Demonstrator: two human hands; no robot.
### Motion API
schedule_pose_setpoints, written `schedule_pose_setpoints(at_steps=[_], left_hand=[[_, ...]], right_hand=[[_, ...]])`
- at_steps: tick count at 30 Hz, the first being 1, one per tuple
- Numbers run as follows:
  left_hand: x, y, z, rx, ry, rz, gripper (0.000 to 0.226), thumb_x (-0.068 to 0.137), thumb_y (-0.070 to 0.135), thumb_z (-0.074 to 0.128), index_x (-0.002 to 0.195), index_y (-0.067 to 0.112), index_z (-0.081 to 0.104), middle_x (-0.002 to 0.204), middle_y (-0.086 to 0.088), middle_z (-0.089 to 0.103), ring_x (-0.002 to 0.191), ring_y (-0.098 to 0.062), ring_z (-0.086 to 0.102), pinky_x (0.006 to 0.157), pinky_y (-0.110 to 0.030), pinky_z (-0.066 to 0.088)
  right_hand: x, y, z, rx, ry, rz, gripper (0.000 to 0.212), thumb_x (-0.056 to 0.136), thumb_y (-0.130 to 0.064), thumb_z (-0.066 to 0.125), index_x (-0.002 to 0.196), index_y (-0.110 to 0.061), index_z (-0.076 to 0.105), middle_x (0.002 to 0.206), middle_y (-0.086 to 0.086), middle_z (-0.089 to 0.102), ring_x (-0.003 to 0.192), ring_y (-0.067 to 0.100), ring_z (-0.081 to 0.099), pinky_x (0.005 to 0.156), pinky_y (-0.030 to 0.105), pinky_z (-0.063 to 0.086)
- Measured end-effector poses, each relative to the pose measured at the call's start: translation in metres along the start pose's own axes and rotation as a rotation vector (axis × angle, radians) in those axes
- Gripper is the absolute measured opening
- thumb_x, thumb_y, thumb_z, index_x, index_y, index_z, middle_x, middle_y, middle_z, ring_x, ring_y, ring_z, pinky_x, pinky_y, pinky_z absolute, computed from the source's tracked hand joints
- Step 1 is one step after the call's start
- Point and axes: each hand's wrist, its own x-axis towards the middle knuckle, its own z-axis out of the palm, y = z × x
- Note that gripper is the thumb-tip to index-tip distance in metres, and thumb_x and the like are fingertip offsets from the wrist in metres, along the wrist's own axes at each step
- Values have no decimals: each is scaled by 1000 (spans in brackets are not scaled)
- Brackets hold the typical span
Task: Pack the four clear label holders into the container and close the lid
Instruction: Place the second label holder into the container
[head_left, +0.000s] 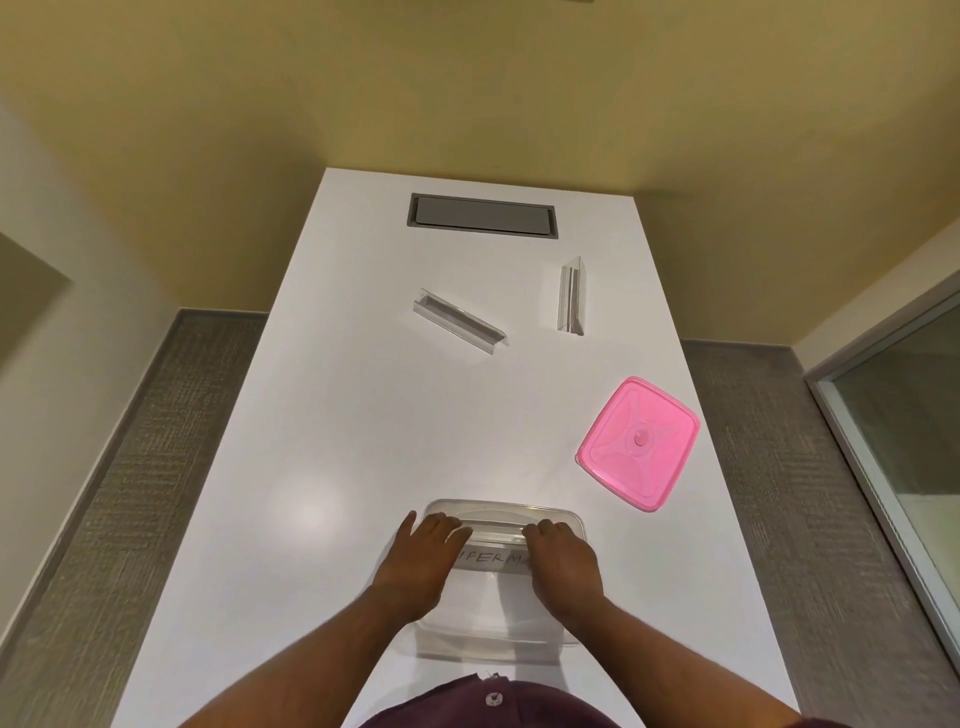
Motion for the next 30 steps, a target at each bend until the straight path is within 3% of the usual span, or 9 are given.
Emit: schedule_pose_setpoints(at_steps=[7,10,15,18,20,24,30], left_hand=[[2,0,-2,-5,-27,-5,68,95,19,52,155,21,22,158,0,29,148,-21,25,125,-51,7],[2,-1,-7,-49,1,5,60,97,25,49,153,23,27,155,1,35,146,-20,29,125,-51,7],[9,-5,-28,-161,179,-23,41,98,24,42,139,27,50,136,6,55,128,-17,51,123,-44,21],[18,-14,-43,-362,354,-66,28,94,15,53,116,20,69,109,2,71,98,-21,68,98,-38,48],[24,-21,-51,-535,433,-162,22,92,12,56,106,21,71,98,7,73,84,-14,68,82,-30,52],[43,-38,-63,-712,504,-333,18,90,9,59,96,22,71,91,11,70,71,-10,63,74,-31,53],[86,-80,-83,-825,450,-454,19,89,6,58,97,15,73,87,0,74,76,-19,69,78,-36,56]], right_hand=[[-1,7,0,37,19,-49,39,90,-12,59,127,-21,56,123,1,60,115,27,57,77,40,57],[0,7,-5,89,57,-73,36,93,-27,61,128,-25,56,126,-3,60,120,24,56,80,39,57],[7,12,-27,360,183,-88,26,91,-44,63,114,-34,68,105,-17,73,100,5,66,84,29,52],[17,15,-47,508,216,-122,18,89,-43,66,104,-35,73,84,-23,71,77,-11,61,73,15,45],[26,17,-58,585,244,-109,17,88,-44,68,101,-34,74,76,-26,67,74,-13,61,71,11,45],[56,19,-80,759,262,-32,13,87,-38,73,97,-31,76,76,-17,74,74,0,70,71,20,55],[122,17,-110,1143,174,187,10,88,-14,70,88,-21,77,78,-1,78,77,14,75,79,38,60]])
